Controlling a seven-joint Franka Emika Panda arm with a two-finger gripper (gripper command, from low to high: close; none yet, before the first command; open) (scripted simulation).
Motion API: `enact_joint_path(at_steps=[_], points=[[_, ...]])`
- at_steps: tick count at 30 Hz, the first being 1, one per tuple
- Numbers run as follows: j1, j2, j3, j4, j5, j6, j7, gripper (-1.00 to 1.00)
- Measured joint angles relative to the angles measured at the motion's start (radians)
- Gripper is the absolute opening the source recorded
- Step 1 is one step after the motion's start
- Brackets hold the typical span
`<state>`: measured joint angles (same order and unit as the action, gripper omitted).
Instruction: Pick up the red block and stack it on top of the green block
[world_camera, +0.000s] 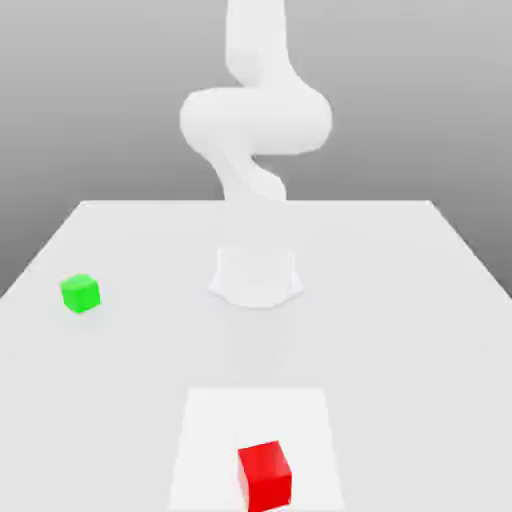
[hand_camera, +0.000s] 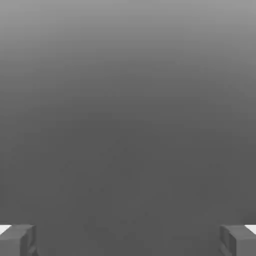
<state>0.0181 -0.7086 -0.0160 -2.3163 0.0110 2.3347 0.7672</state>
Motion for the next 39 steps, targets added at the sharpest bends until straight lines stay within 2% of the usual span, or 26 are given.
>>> enact_joint_path(at_steps=[15, 24, 29, 30, 36, 39], points=[[0.072, 0.551, -0.055, -0.098, 0.064, 0.209, -0.196, 0.0], [0.079, 0.873, -0.057, -0.157, 0.034, 0.335, -0.263, 0.0], [0.067, 1.054, -0.041, -0.142, 0.046, 0.469, -0.284, 0.0], [0.063, 1.082, -0.036, -0.138, 0.05, 0.493, -0.287, -1.0], [0.061, 1.097, -0.033, -0.136, 0.051, 0.504, -0.287, -1.0], [0.068, 1.032, -0.042, -0.146, 0.04, 0.45, -0.279, -1.0]])
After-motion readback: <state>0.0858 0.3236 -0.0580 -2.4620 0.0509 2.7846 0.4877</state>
